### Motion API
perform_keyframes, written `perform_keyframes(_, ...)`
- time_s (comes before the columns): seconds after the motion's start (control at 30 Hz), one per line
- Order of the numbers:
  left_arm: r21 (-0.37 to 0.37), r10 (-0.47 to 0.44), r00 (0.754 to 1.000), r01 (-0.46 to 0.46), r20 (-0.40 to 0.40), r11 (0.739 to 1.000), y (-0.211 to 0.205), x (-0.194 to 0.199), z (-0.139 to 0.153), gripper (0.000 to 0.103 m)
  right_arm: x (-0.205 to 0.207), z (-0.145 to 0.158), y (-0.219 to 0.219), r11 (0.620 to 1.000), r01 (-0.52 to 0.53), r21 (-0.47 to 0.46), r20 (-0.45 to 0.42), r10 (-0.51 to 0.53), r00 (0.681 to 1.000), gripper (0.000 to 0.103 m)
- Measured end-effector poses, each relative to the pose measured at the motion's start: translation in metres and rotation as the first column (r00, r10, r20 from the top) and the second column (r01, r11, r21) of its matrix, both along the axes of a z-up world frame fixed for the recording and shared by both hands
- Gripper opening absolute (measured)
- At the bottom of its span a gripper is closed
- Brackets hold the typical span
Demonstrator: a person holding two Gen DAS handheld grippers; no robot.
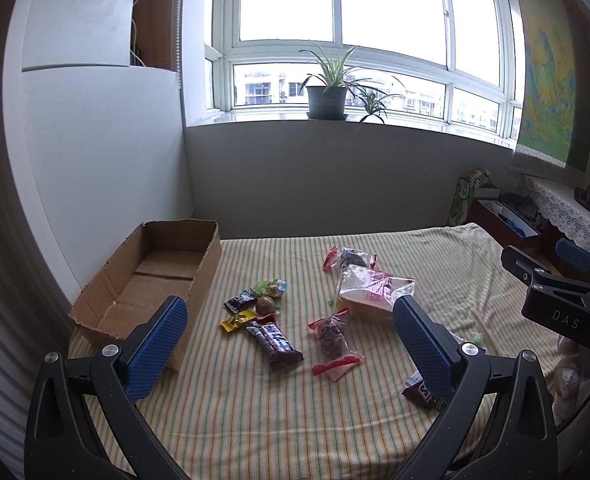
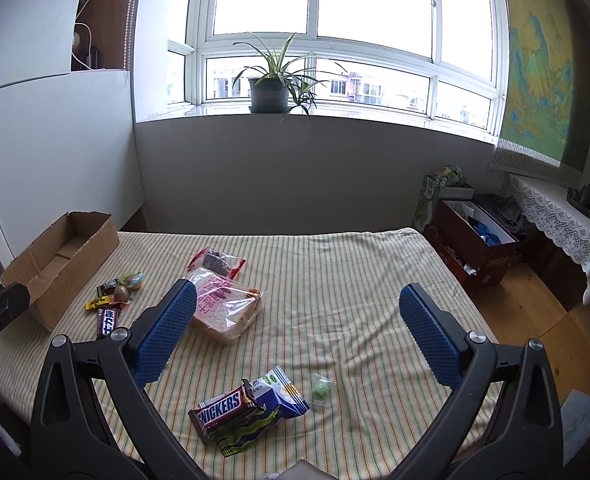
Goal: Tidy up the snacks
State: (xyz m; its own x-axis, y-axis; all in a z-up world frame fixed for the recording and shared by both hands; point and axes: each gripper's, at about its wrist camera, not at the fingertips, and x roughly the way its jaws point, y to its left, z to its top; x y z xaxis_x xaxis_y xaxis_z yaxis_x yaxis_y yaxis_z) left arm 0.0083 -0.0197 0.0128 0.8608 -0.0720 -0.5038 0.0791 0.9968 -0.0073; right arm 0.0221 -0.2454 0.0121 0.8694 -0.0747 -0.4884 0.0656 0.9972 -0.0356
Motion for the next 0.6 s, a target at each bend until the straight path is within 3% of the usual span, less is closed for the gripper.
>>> perform_keyframes(0.6,0.005,-0.004,1.0,0.004,-0.015,1.0,-0.0075,0.0048,-0.001,0.102,0.0065,-0.0048,-0.0049,1.0,0.008,0.013,-0.016,-0.008,1.0,0.103)
